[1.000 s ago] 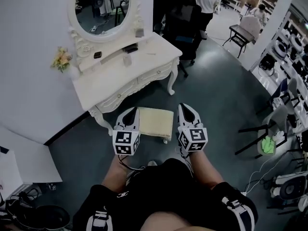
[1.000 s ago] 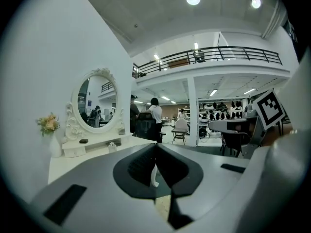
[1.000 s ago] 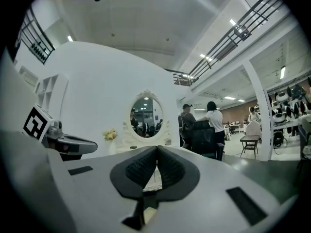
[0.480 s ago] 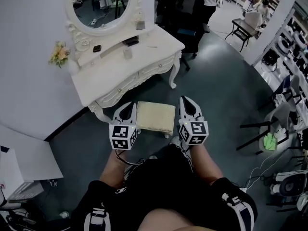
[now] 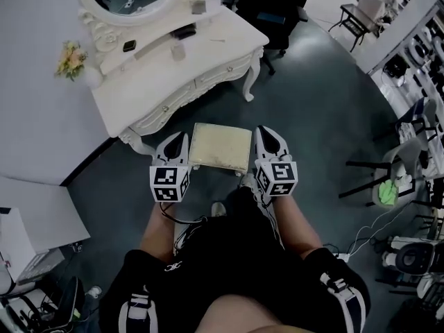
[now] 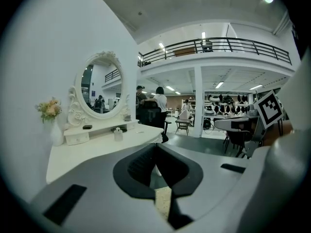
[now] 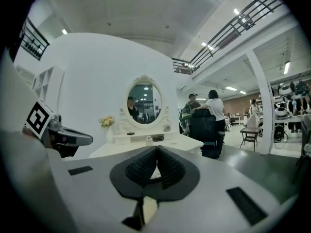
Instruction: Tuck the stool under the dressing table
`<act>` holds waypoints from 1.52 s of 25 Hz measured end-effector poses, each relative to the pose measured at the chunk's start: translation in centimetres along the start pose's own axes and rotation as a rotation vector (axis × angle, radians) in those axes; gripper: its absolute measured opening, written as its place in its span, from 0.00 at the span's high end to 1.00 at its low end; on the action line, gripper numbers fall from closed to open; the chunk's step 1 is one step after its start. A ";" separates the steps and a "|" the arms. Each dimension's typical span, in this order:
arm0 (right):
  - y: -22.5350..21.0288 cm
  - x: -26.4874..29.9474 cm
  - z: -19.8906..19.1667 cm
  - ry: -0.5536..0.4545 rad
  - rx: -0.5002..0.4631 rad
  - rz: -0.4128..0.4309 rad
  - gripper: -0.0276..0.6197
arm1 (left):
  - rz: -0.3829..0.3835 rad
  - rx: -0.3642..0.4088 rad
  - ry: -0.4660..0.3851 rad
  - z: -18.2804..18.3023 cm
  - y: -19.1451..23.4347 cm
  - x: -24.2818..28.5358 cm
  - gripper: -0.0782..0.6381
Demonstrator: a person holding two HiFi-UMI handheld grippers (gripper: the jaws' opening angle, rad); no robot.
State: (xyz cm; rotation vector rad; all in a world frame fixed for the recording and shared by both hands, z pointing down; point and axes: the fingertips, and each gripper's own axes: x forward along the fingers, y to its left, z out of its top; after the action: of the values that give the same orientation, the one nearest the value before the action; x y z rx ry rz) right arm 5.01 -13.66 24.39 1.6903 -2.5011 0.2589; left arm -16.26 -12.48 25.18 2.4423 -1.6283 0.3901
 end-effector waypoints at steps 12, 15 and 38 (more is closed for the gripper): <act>-4.1 5.0 -13.4 0.271 0.036 0.012 0.73 | -0.038 0.023 0.239 -11.6 1.0 7.9 0.64; -4.2 6.6 -18.4 0.335 0.044 0.021 0.69 | -0.060 0.027 0.278 -15.7 1.6 10.2 0.62; -8.8 12.0 -61.3 0.708 0.017 0.024 0.64 | -0.256 0.133 0.550 -56.3 2.8 24.4 0.55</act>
State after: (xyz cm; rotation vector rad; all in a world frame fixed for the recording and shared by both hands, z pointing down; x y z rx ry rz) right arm 8.49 -15.31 87.35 1.2635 -1.9840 0.7326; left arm -16.51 -18.54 86.31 2.3004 -1.0780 1.0405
